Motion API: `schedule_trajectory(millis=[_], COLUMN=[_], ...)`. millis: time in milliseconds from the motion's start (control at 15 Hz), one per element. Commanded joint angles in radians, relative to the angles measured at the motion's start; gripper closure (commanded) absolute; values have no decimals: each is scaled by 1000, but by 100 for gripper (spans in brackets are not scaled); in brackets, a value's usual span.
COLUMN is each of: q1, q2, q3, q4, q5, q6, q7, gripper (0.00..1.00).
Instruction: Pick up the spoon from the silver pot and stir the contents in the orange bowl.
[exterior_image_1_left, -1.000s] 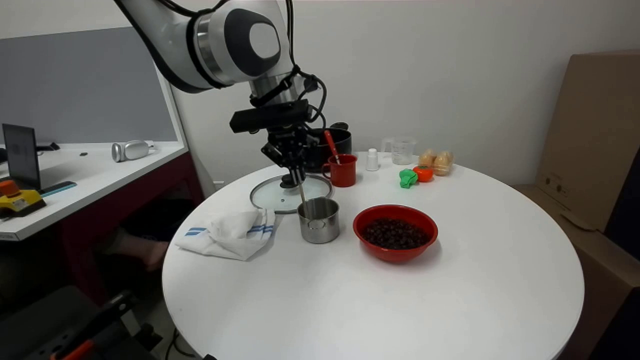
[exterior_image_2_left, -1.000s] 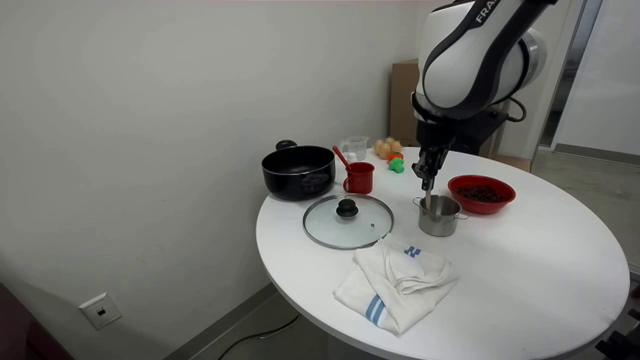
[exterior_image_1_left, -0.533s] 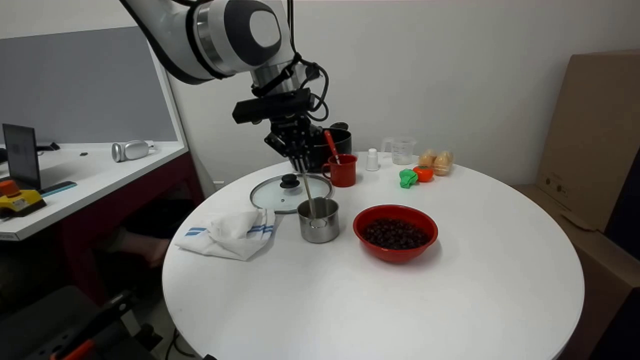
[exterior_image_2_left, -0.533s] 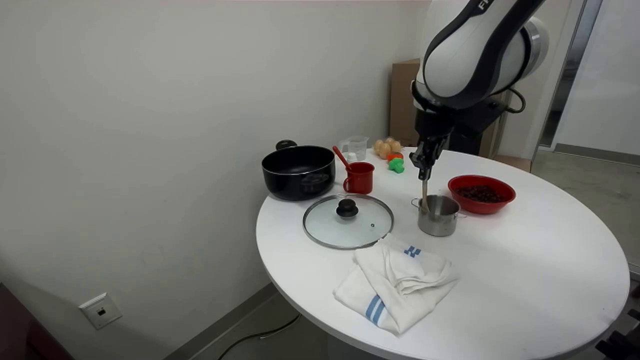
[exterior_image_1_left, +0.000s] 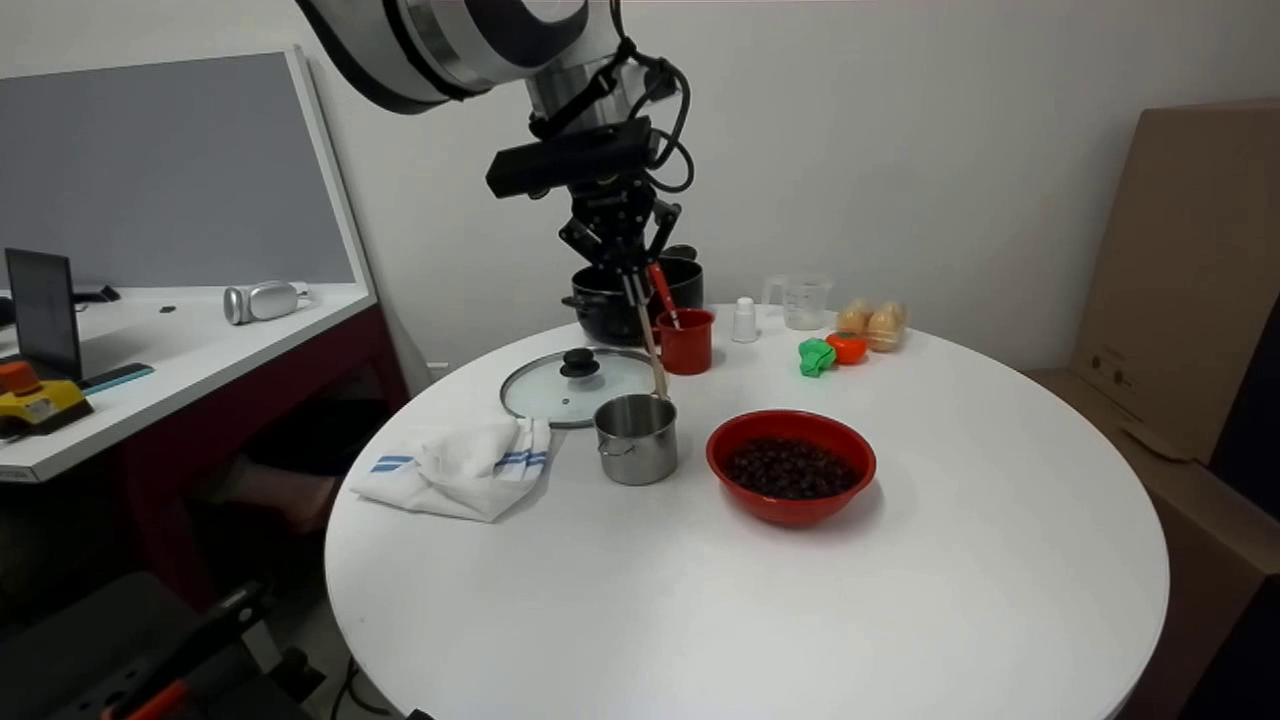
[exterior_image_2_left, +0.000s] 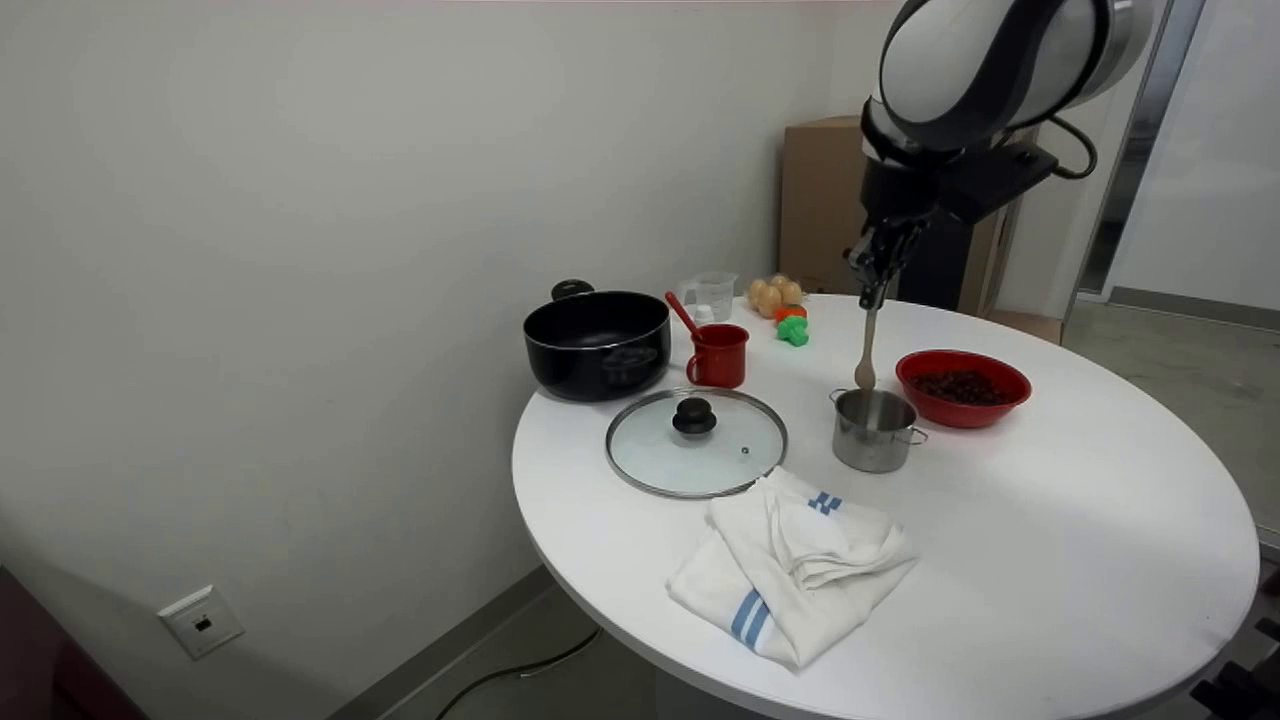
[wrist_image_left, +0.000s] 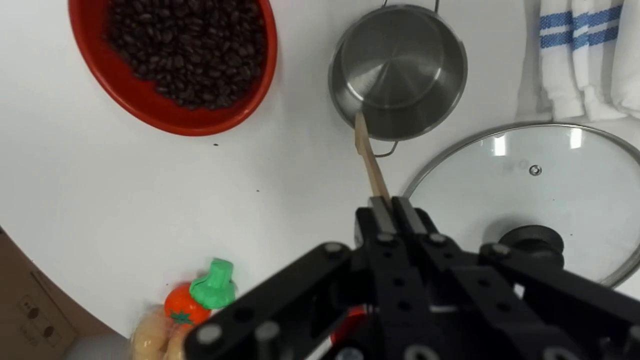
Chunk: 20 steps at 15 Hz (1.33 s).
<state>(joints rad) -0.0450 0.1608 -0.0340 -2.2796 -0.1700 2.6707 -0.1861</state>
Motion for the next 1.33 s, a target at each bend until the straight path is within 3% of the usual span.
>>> schedule_trajectory(millis=[0, 333, 733, 1267], q1=[-27, -75, -151, -225], q2=[-60, -91, -33, 43], q3=[-8, -48, -108, -91], q4=[8, 11, 3, 18], q5=[60, 117, 169, 291], q6=[-69, -117, -123, -79], q7=[-14, -41, -123, -301], gripper=[99, 99, 99, 99])
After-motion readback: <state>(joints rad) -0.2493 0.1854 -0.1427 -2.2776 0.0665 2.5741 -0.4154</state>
